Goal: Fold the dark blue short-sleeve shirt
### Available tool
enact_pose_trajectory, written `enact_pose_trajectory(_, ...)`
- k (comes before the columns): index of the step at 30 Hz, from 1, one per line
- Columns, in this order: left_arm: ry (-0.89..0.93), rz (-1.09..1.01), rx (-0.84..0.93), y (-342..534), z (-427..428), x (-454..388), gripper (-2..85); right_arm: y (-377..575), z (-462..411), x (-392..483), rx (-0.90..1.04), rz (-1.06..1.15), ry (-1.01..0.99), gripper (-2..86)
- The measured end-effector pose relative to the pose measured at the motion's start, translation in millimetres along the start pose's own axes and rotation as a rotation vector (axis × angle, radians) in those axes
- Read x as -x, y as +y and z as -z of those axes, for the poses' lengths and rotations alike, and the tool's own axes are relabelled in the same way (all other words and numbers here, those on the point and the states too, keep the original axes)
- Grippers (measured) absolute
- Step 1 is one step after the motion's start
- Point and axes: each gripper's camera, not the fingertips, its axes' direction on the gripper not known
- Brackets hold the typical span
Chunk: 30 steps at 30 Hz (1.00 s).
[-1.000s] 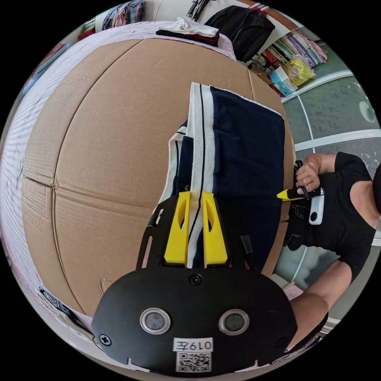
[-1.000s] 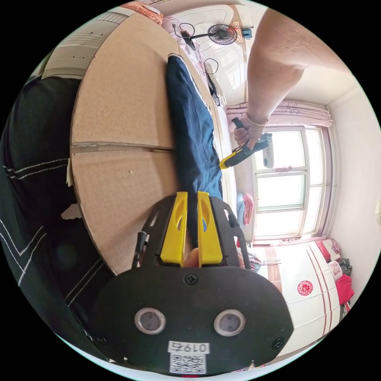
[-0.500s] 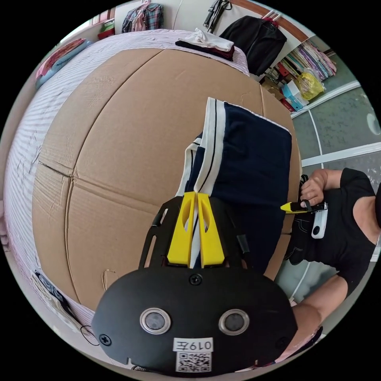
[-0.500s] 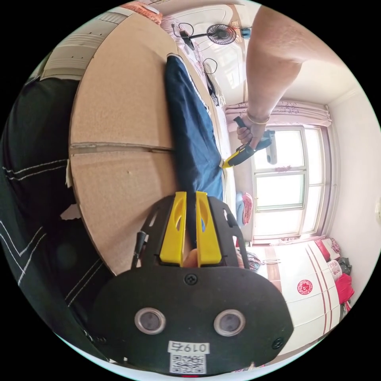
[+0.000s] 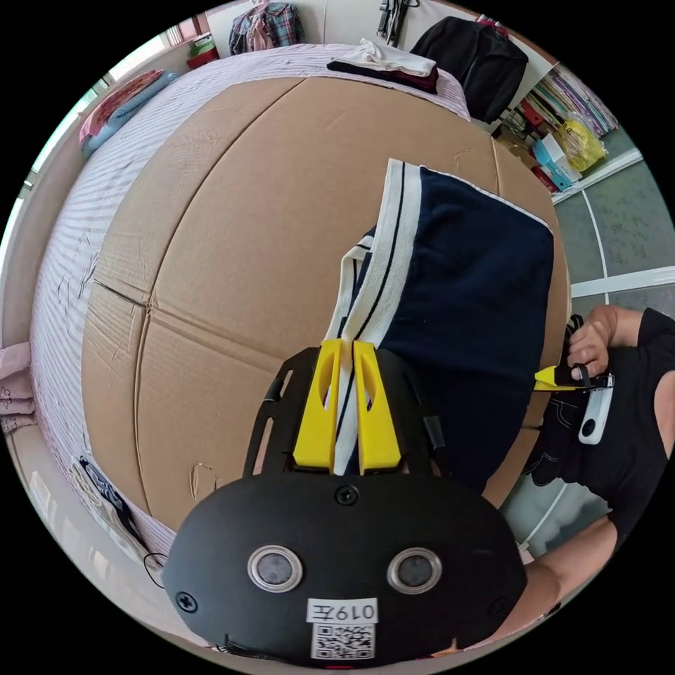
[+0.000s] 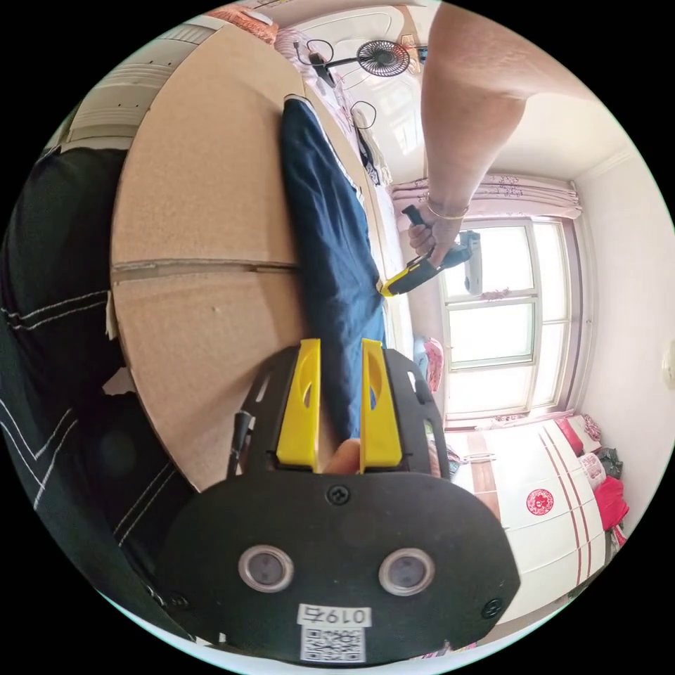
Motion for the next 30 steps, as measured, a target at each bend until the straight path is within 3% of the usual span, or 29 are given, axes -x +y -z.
enact_pose_trajectory(6,0.026,0.043,-0.081,28.6,36.2,2.3,1.5,-1.5,3.9,6.7,0.013,0.009,-0.008,8.9)
enact_pose_trajectory(16,0.052,0.094,0.013,73.3,36.7,-5.9,6.2,-15.0,6.4,22.1,0.016,0.034,-0.006,7.3)
enact_pose_trajectory(30,-0.037,0.059,-0.004,100.7,87.5,-50.3,0.9,-24.5,5.6,39.9,0.016,0.013,-0.015,6.6)
